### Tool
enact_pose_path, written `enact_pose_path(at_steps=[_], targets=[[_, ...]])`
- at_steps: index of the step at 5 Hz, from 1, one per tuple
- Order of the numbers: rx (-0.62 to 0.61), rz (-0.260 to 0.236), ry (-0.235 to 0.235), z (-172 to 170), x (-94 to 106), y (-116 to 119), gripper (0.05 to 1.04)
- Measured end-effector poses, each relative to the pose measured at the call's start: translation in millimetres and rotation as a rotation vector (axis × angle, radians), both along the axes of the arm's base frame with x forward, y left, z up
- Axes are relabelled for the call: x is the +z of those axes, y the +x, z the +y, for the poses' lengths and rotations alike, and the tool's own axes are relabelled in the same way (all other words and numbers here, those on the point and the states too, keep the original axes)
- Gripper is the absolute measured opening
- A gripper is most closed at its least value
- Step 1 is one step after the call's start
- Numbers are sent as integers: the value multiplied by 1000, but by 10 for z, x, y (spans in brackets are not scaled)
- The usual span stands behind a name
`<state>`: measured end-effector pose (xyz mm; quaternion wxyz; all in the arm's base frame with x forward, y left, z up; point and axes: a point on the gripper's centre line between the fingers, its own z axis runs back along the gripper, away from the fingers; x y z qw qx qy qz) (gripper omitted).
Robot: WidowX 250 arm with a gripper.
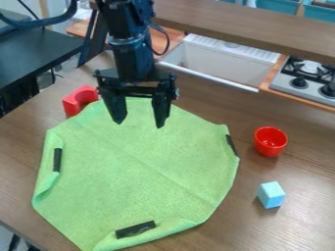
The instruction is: Put the red thing on the cloth
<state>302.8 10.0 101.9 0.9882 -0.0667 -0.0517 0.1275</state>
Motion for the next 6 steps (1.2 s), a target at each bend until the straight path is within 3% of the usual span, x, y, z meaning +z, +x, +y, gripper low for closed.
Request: enact_pose_path(at_steps=[1, 2, 4, 5, 6], targets=[[-2, 30, -3, -1, -92, -8, 999], [-20, 57, 23, 115, -283, 29, 999], [-178, -35, 79, 521, -458, 252, 999], [-217, -79, 98, 627, -341, 363, 999], [-173, -109, 132, 937, -241, 426, 999]])
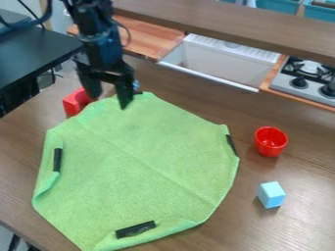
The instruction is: Put the red thing on the cloth
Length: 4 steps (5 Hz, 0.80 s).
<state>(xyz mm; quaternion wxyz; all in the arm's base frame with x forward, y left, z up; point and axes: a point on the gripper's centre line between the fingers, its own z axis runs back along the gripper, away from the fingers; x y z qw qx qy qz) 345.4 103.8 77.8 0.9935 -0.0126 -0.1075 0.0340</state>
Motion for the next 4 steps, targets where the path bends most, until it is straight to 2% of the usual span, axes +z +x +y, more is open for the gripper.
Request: enact_pose_path(at_steps=[2, 4], targets=[[90, -6, -2, 473, -5, 142, 999], [133, -17, 1, 754, -67, 156, 999]])
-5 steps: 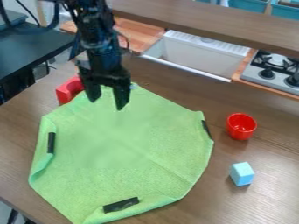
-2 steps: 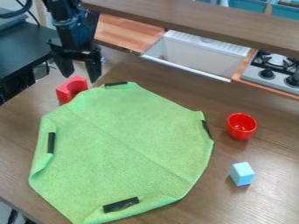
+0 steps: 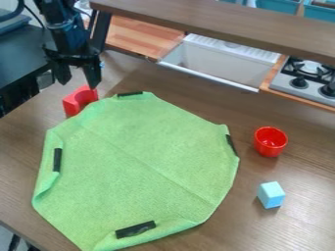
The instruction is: Put the red thing on the cloth
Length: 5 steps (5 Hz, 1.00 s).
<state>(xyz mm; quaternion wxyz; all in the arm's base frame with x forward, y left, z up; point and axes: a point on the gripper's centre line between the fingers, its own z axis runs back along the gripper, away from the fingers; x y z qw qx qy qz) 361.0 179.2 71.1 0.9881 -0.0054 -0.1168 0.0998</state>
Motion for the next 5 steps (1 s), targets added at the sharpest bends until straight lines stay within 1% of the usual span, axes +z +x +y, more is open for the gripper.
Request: enact_pose_path(at_steps=[1, 2, 3, 4, 5], targets=[[-2, -5, -5, 29, -16, 16, 999], [19, 11, -9, 78, -102, -7, 999], [39, 9, 13, 131, -90, 31, 999], [60, 11, 9, 153, -125, 61, 999], [79, 13, 19, 189, -156, 80, 999]])
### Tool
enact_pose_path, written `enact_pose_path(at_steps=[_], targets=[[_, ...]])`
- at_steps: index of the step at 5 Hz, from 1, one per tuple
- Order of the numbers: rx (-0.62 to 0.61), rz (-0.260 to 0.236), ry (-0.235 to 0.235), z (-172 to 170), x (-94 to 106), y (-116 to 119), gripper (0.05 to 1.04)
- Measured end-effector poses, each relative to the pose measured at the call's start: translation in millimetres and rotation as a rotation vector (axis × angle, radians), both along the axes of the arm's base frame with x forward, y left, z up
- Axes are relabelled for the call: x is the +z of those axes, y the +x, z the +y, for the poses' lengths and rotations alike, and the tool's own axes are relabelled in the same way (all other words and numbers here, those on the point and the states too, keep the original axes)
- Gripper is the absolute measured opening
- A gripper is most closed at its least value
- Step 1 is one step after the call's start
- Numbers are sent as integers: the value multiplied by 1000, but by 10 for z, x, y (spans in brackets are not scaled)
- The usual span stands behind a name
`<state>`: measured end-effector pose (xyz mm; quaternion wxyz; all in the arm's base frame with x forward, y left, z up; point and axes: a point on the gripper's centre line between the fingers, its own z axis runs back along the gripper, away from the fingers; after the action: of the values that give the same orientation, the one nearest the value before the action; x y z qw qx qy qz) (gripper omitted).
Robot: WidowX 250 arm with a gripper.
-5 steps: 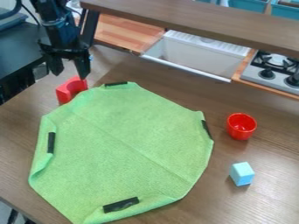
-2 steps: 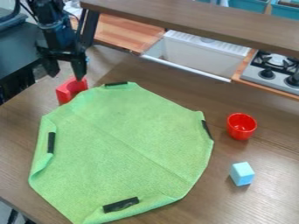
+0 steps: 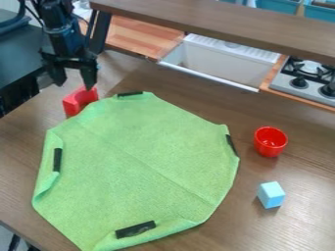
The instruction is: Put the red thing on the cloth
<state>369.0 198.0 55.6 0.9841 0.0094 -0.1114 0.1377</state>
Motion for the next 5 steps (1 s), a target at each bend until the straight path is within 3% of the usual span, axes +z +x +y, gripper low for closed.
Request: enact_pose_path(at_steps=[3, 4, 5], targets=[[31, 51, 32, 99, -170, -12, 999], [17, 68, 35, 117, -286, -18, 949], [16, 51, 52, 163, -288, -4, 667]])
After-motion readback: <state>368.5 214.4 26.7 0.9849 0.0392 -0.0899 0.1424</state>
